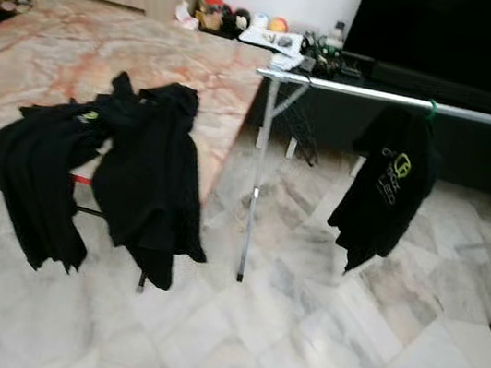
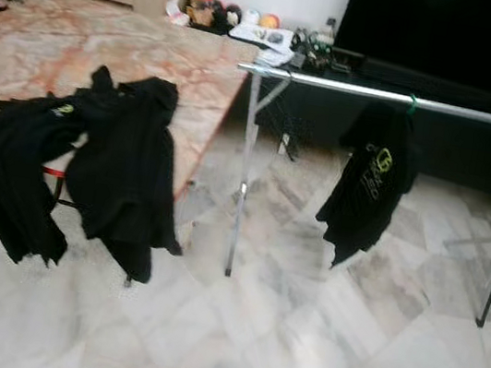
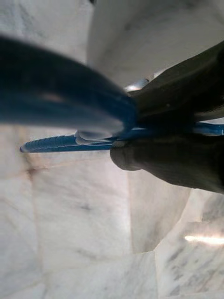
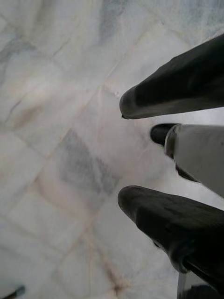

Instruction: Hang hanger

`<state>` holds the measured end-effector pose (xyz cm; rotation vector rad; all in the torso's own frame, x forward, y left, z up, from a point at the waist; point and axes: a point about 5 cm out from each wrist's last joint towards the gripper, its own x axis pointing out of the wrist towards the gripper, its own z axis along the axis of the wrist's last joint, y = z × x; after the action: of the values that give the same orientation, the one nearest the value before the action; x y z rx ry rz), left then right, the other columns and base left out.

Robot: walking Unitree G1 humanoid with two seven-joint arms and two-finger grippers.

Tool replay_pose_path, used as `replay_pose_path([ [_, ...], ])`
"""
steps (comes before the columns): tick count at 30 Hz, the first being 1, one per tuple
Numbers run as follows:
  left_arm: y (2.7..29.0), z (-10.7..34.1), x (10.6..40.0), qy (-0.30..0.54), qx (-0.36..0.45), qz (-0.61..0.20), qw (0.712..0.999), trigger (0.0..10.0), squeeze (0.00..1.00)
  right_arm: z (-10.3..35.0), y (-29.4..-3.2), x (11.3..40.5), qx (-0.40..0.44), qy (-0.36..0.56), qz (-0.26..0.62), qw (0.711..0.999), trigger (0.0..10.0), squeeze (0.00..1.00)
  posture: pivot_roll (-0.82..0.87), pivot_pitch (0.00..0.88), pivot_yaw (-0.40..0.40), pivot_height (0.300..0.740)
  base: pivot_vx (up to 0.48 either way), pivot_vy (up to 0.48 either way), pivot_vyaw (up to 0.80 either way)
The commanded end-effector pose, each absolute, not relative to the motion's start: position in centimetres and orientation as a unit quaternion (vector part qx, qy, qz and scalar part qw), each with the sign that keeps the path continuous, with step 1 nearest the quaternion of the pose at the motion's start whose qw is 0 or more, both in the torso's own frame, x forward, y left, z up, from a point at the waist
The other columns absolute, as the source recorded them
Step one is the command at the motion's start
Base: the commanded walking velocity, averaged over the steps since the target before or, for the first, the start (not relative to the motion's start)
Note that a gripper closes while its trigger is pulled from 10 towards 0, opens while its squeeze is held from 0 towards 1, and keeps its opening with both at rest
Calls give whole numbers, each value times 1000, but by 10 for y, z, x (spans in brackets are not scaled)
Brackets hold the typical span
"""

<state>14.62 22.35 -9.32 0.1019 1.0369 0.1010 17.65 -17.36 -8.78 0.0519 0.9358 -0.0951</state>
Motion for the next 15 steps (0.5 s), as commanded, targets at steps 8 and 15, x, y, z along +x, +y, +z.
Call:
replay_pose_path([
  [8,219,-97,139,506,47,39,860,10000,0,-89,-180,172,18,457,-53,888,10000,0,23,85,0,740,0,-422,0],
  [15,219,-97,139,506,46,39,860,10000,0,-90,-181,171,17,458,-54,887,10000,0,24,87,-1,740,0,-414,0],
])
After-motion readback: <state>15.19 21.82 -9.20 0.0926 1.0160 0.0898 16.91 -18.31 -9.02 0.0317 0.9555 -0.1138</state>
